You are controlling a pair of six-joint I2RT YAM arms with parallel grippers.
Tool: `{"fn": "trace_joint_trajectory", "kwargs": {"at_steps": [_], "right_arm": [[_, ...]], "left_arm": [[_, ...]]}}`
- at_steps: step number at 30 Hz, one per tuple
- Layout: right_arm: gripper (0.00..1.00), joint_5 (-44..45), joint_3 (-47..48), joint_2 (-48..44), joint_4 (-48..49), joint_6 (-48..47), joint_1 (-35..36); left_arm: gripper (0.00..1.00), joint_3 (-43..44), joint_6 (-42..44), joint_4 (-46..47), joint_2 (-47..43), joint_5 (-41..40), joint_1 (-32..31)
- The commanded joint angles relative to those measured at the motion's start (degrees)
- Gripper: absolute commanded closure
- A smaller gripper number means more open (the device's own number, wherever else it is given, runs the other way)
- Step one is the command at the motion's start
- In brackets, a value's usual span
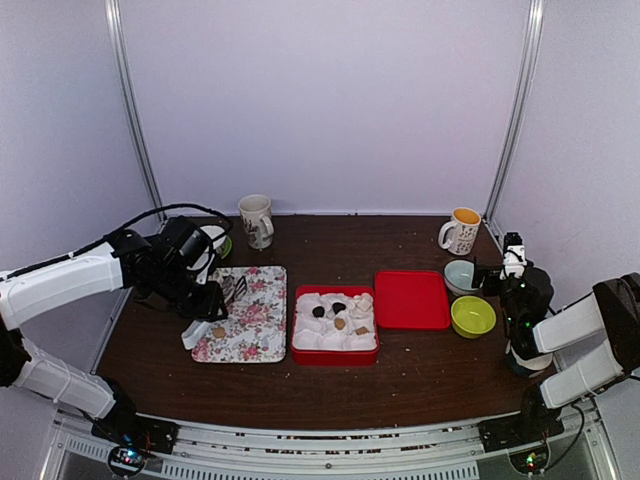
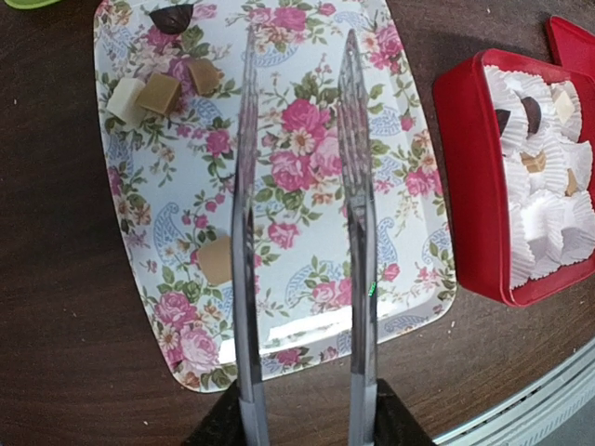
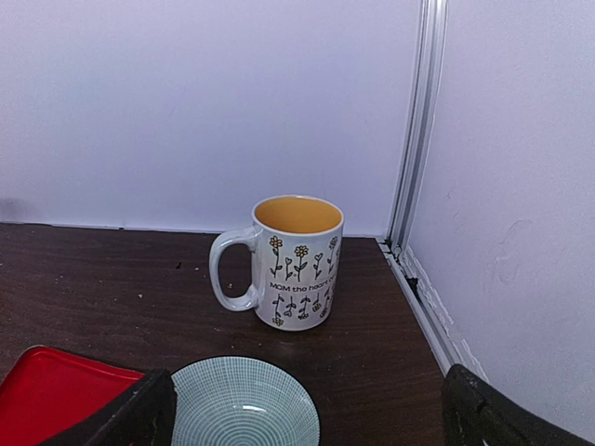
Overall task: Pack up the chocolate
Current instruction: Pick up the fake chocolate from the plate.
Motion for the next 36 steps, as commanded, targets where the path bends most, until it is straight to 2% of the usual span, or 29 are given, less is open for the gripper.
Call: {"fn": "trace_joint_trajectory", "kwargs": {"at_steps": [1, 5, 19, 28, 36], "right_arm": [[0.0, -0.3, 1.1, -0.4, 0.1, 0.2, -0.4], [0.0, -0.3, 1.1, -0.4, 0.0, 0.2, -0.4], [0.0, -0.3, 1.1, -0.4, 0.1, 0.2, -0.4], [0.0, -0.3, 1.1, -0.4, 0.0, 0.2, -0.4], [0.0, -0.3, 1.1, -0.4, 0.1, 0.2, -0.4]], "left_arm": [[0.59, 1.2, -1.0, -1.9, -0.5, -0.9, 0.6], [0.59, 0.5, -1.9, -4.1, -0.8, -1.1, 0.7], [0.58, -1.6, -2.9, 0.9, 2.7, 0.3, 2.3], [0.56, 1.0, -0.6, 5.7, 9.6, -0.5, 5.2], [0.57, 4.0, -0.3, 5.5, 15.0, -2.2, 6.0]]}}
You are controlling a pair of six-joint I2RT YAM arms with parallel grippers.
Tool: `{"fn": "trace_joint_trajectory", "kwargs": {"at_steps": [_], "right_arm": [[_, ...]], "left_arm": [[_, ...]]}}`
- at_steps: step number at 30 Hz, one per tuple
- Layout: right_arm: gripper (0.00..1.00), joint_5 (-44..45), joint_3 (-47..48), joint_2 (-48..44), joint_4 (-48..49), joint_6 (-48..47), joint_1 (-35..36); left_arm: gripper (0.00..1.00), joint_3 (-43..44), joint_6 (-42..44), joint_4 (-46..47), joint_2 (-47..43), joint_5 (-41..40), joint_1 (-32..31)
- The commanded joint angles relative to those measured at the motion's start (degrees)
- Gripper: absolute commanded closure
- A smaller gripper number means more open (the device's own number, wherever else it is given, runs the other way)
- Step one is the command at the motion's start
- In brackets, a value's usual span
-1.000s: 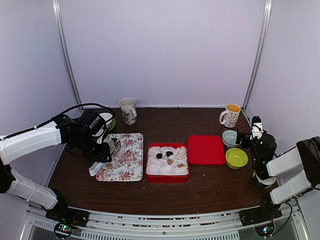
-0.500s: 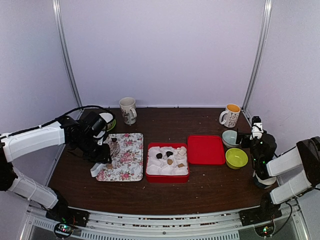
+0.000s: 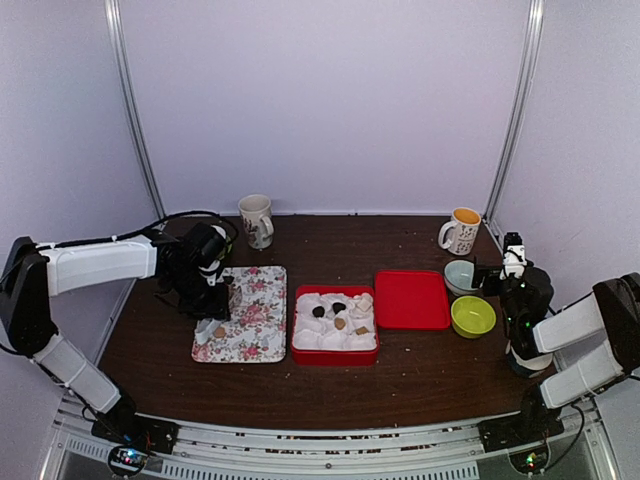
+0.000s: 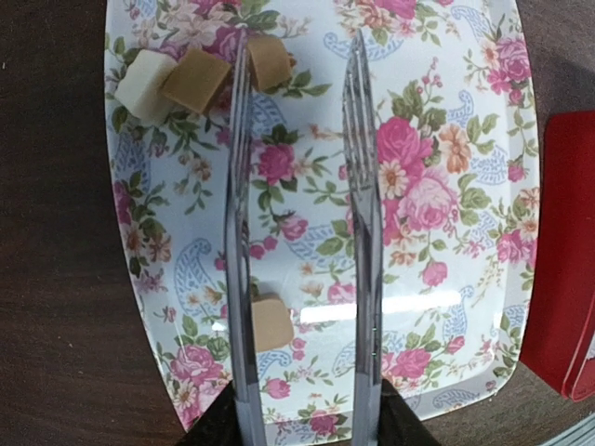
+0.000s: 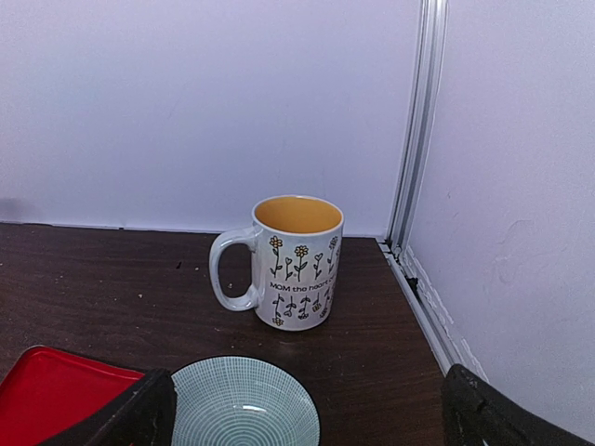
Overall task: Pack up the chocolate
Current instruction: Pick up the fake chocolate from the plate.
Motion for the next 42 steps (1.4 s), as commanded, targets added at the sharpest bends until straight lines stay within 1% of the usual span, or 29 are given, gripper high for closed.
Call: {"fn": "trace_joint_trajectory", "kwargs": {"at_steps": [1, 21, 25, 27, 33, 42], "right_arm": [[0.0, -0.3, 1.1, -0.4, 0.1, 0.2, -0.4], [0.0, -0.3, 1.0, -0.3, 0.2, 0.2, -0.4], [0.0, -0.3, 1.1, -0.4, 0.1, 0.2, -0.3], [0.0, -0.3, 1.1, -0.4, 0.1, 0.2, -0.4], [0.0, -0.3, 1.1, -0.4, 0.1, 0.2, -0.4], [0.0, -0.3, 1.1, -0.4, 0.1, 0.2, -0.4]], "left_arm": [[0.57, 2.5, 0.9, 1.9, 1.8, -1.8, 1.0], [0.58, 6.6, 1.1, 0.9, 8.3, -7.7, 2.4], [0.62, 6.8, 1.2, 0.9, 8.6, -8.6, 2.8], [0.67, 6.9, 1.3, 0.4, 8.2, -9.1, 2.8], [0.75, 6.4, 1.9, -0.2, 4.8, -7.6, 2.8], [0.77, 4.3, 1.8, -0.5, -0.3, -4.9, 2.8]]}}
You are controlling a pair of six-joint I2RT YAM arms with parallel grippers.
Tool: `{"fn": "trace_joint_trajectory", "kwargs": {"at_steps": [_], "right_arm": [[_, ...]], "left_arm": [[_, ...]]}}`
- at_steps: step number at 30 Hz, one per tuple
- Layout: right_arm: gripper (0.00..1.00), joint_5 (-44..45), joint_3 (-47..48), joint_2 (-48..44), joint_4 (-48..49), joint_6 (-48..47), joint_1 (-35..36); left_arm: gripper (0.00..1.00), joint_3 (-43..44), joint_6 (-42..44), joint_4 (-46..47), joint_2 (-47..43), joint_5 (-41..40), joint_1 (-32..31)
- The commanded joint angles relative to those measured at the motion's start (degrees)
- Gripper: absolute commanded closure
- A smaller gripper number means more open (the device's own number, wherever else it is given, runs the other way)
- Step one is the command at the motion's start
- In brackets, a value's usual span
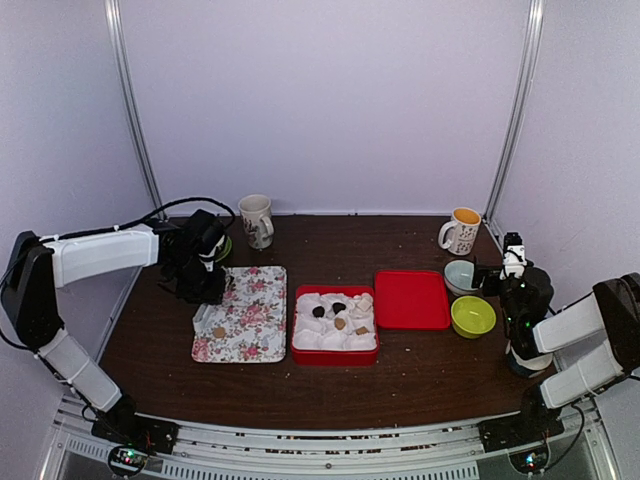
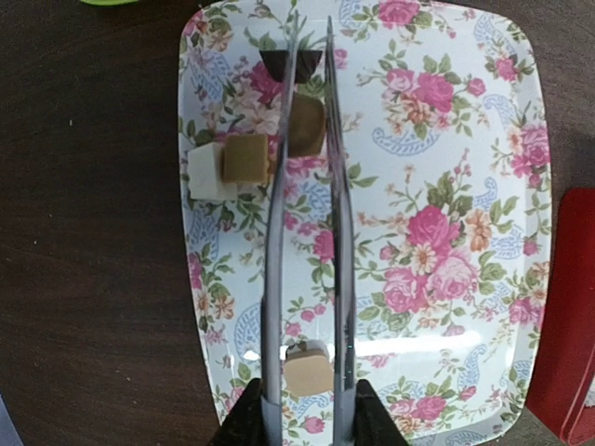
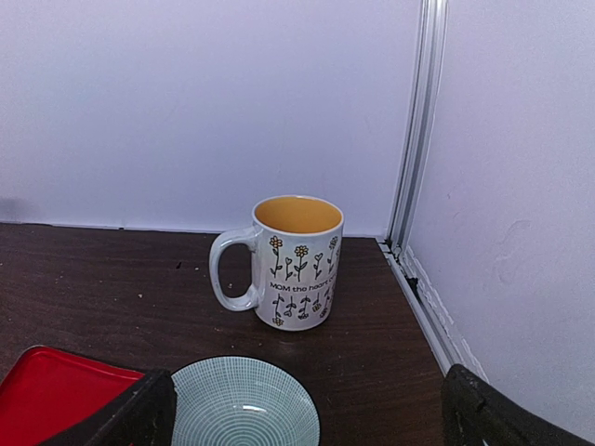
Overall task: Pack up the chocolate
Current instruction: Pick up the fake chocolate from the plate, then place the fake chocolate in the empty pocket of the box.
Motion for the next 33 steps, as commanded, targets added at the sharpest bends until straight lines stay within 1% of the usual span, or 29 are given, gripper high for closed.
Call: {"fn": "trace_joint_trajectory", "kwargs": {"at_steps": [1, 5, 7, 10, 12, 14, 16, 25, 28, 33], "right_arm": [[0.0, -0.3, 1.1, -0.4, 0.1, 0.2, -0.4], [0.0, -0.3, 1.1, -0.4, 0.0, 0.2, -0.4], [0.0, -0.3, 1.0, -0.4, 0.1, 0.2, -0.4], [0.0, -0.3, 1.1, -0.4, 0.1, 0.2, -0.4], [0.0, -0.3, 1.1, -0.4, 0.0, 0.2, -0.4], [0.0, -0.3, 1.1, -0.4, 0.1, 0.3, -0.4], [0.0, -0.3, 1.1, -0.4, 0.1, 0.2, -0.4], [0.0, -0.4, 1.1, -0.4, 0.1, 0.2, -0.4], [0.0, -0.4, 1.1, -0.4, 0.1, 0.2, -0.4], [0.0, -0.4, 1.1, -0.4, 0.1, 0.2, -0.4]], "left_arm": [[0.77, -1.1, 0.7, 0.2, -3.7, 2.8, 0.4], [0.78, -1.6, 2.8, 0.6, -6.3, 6.2, -0.5], [0.78, -1.8, 2.9, 0.1, -7.4, 6.9, -1.1], [0.78, -2.9, 2.9, 0.7, -9.8, 10.1, -1.2], [0.78, -3.7, 3.8, 2.4, -10.9, 14.9, -1.2], [0.78, -4.4, 5.2, 4.2, -11.4, 21.5, -1.5], [0.79, -4.2, 6.5, 4.9, -11.4, 24.5, -2.8], [0.79, -3.9, 9.5, 8.9, -11.1, 26.7, -8.5], [0.79, -3.6, 10.5, 9.5, -11.3, 26.1, -10.6], [0.8, -5.7, 11.7, 10.2, -12.8, 25.9, -12.6]]}}
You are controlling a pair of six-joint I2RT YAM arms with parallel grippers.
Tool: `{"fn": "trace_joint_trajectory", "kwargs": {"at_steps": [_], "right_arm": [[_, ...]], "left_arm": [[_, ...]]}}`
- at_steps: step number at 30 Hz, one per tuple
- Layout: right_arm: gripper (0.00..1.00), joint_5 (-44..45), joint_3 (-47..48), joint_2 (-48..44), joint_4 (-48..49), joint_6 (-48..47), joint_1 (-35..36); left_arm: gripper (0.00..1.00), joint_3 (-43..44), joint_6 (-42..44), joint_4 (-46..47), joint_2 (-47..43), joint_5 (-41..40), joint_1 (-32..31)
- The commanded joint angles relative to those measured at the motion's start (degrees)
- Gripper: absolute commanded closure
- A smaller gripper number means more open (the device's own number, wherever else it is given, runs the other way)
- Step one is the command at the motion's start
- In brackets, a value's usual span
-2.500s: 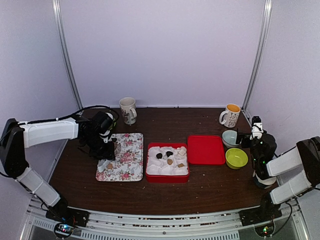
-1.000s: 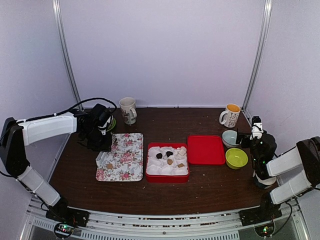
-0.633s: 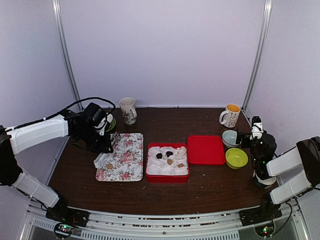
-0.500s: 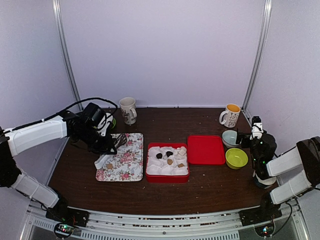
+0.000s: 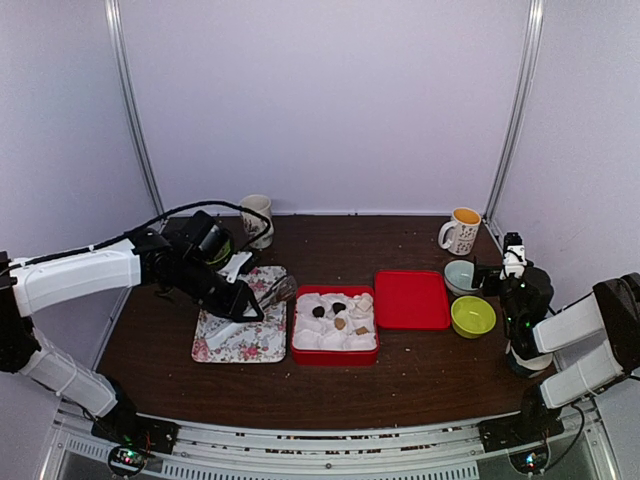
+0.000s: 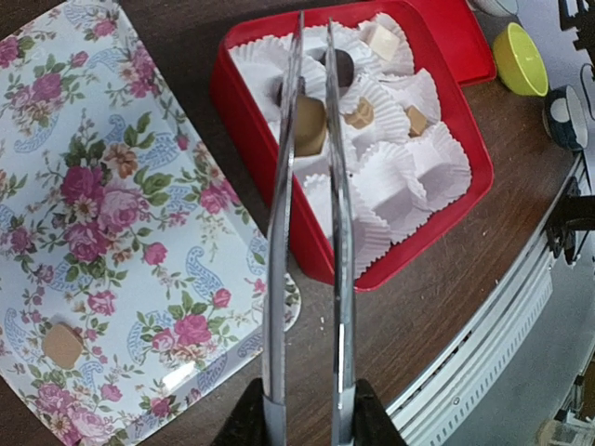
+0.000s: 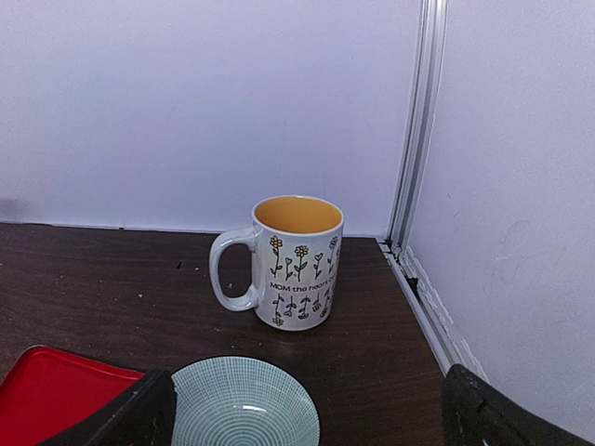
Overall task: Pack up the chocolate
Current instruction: Place the fake chocolate in the empty pocket of the box.
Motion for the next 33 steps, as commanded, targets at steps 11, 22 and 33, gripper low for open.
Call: {"fn": "trace_joint_trajectory", "kwargs": {"at_steps": [11, 22, 33], "right_arm": [[0.0, -0.4, 1.2, -0.4, 0.1, 0.2, -0.4], [0.0, -0.4, 1.1, -0.4, 0.1, 0.2, -0.4], [0.0, -0.4, 1.2, -0.4, 0.1, 0.2, -0.4]], "left_arm": [[0.79, 1.3, 6.0, 5.3, 0.2, 5.8, -2.9], [0.79, 2.8, 7.2, 2.6, 2.0, 6.1, -3.5], [0.8, 4.6, 9.0, -2.8, 5.1, 2.9, -5.1]]}}
